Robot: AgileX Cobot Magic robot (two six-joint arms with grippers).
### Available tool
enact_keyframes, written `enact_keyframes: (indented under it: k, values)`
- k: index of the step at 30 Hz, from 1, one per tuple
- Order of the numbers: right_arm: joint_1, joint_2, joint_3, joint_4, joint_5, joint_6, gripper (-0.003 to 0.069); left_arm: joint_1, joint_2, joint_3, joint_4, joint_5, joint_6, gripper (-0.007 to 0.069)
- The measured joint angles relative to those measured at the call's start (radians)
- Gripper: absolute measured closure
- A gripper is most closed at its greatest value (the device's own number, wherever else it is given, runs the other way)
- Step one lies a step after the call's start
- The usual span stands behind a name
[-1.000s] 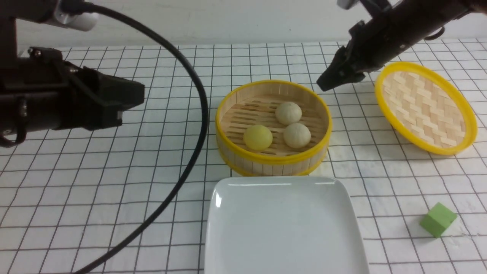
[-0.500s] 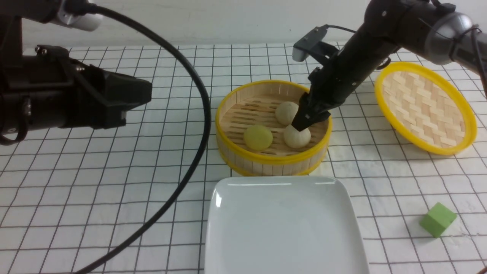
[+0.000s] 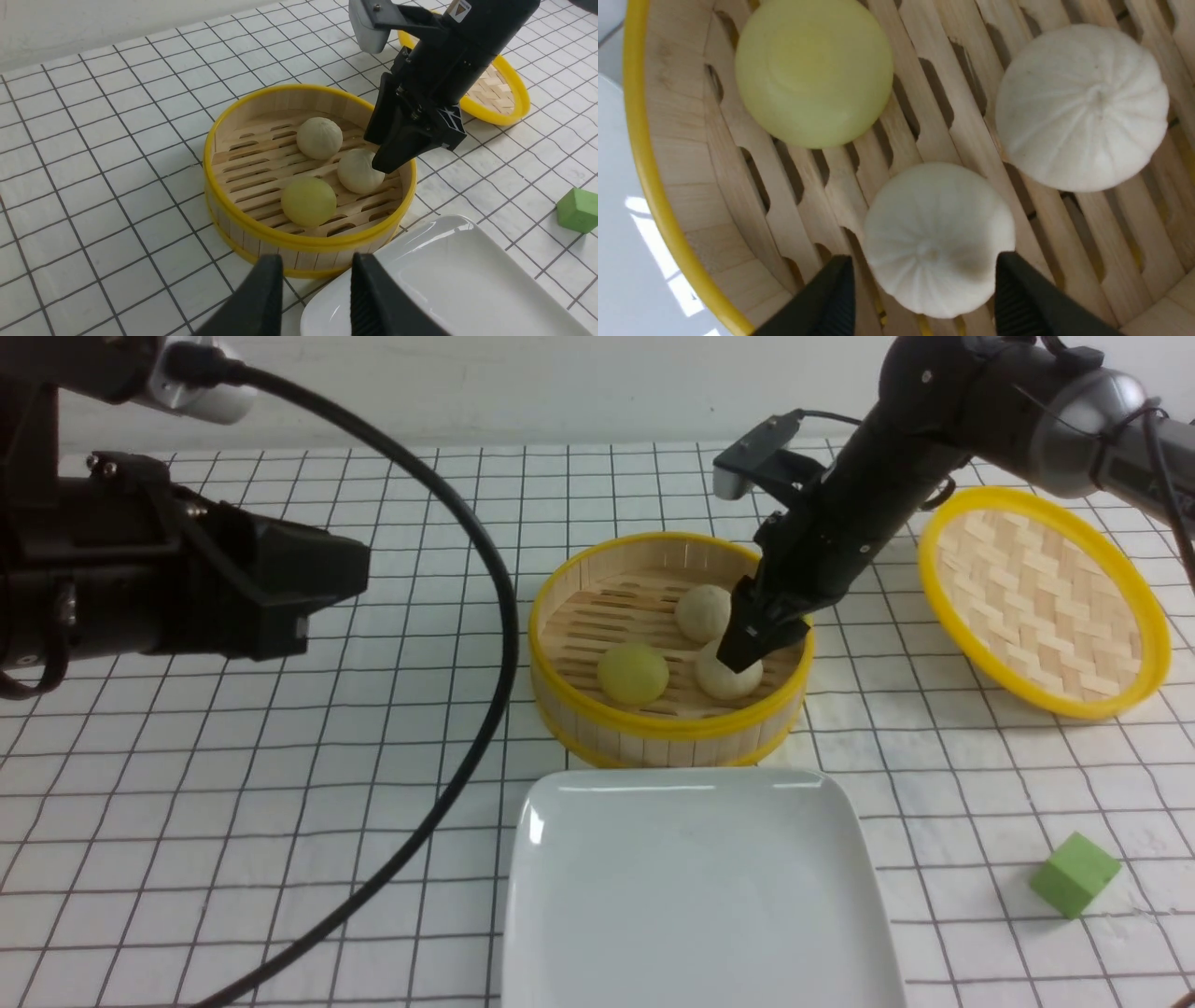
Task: Put the steamed buns into the plate on the white-black tablecloth.
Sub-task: 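Reach toward a bun in the bamboo steamer with the right gripper, then move the steamed bun from the bamboo steamer onto the white plate with the right gripper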
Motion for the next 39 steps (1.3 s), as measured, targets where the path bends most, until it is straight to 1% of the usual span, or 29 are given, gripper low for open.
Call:
enact_keyframes:
  k: [13,16,17,20,21,22,24,29,32,35,39]
  values:
    - [0.0,0.041,-0.001,0.014,-0.009,0.0,0.0251,0.0,0.0,0.0,0.0,0.001,0.0,0.0384]
    - [0.0,0.043,-0.002,0.014,-0.013,0.0,0.0267,0.0,0.0,0.0,0.0,0.001,0.0,0.0384]
    - [0.0,0.044,-0.002,0.014,-0.013,0.0,0.0279,0.0,0.0,0.0,0.0,0.001,0.0,0.0384]
    - [0.0,0.044,-0.003,0.014,-0.013,-0.001,0.0347,0.0,0.0,0.0,0.0,0.001,0.0,0.0384]
    - [0.0,0.044,-0.003,0.01,-0.013,-0.003,0.0449,0.0,0.0,0.0,0.0,-0.001,0.0,0.0384]
    - [0.0,0.044,-0.003,0.008,-0.013,-0.003,0.0522,0.0,0.0,0.0,0.0,-0.001,0.0,0.0384]
    - [0.0,0.044,-0.005,0.007,-0.013,-0.003,0.0626,0.0,0.0,0.0,0.0,-0.002,0.0,0.0384]
    - [0.0,0.028,-0.04,0.003,0.03,0.027,0.0638,0.0,0.0,0.0,0.0,-0.002,0.0,0.0384]
    - [0.001,-0.039,-0.117,-0.004,0.096,0.069,0.0636,0.0,0.001,0.0,0.0,-0.003,0.0,0.0384]
    - [0.001,-0.131,-0.197,-0.003,0.105,0.12,0.0635,0.0,0.001,0.0,0.0,-0.003,0.0,0.0384]
    - [0.001,-0.276,-0.239,-0.002,0.116,0.237,0.0635,0.0,0.001,0.0,0.0,-0.003,0.0,0.0384]
